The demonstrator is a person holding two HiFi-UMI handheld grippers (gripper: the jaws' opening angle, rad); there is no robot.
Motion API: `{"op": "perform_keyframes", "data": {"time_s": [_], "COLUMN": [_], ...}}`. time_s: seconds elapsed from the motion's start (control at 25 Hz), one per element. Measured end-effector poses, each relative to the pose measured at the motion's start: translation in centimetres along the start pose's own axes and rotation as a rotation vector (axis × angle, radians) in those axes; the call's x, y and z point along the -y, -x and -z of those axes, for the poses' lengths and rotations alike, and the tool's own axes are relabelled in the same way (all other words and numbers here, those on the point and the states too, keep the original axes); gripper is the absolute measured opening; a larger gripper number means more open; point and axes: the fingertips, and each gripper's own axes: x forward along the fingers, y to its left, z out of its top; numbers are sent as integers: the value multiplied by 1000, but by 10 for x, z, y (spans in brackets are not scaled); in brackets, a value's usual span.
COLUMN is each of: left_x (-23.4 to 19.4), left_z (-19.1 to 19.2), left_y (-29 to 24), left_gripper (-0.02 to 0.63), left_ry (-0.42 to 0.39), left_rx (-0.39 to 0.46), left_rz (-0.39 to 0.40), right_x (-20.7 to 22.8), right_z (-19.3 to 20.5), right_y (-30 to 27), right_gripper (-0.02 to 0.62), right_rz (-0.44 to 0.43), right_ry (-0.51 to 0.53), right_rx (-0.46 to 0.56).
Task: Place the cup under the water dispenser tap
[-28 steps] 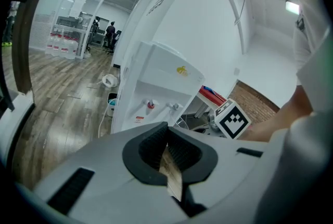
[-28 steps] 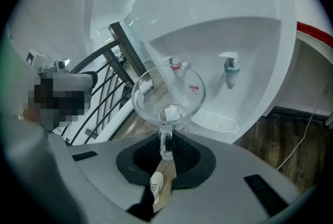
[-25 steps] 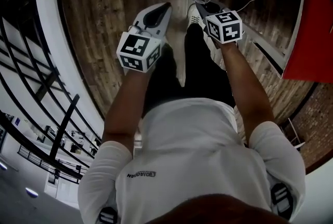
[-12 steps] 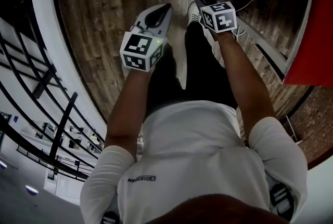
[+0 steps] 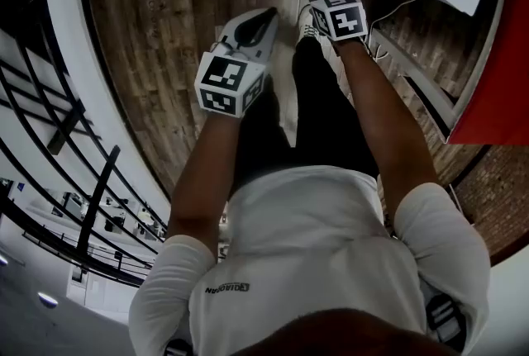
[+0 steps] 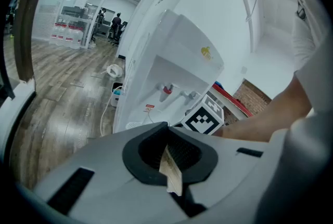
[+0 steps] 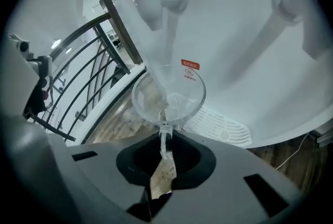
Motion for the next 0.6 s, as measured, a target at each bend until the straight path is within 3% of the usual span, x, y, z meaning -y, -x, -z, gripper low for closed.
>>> {"op": "perform_keyframes", "data": {"time_s": [0.6], "left_x": [-4], "left_z": [3], "left_y": [1], "left_gripper": [-5], "left_ry": [23], "left_rx": [6], "left_rz": [-5], "right_x": [11], "right_z": [-22], "right_y": [-23], "right_gripper": [44], "right_rz": [48], "right_ry": [82], "right_rx": [0]}}
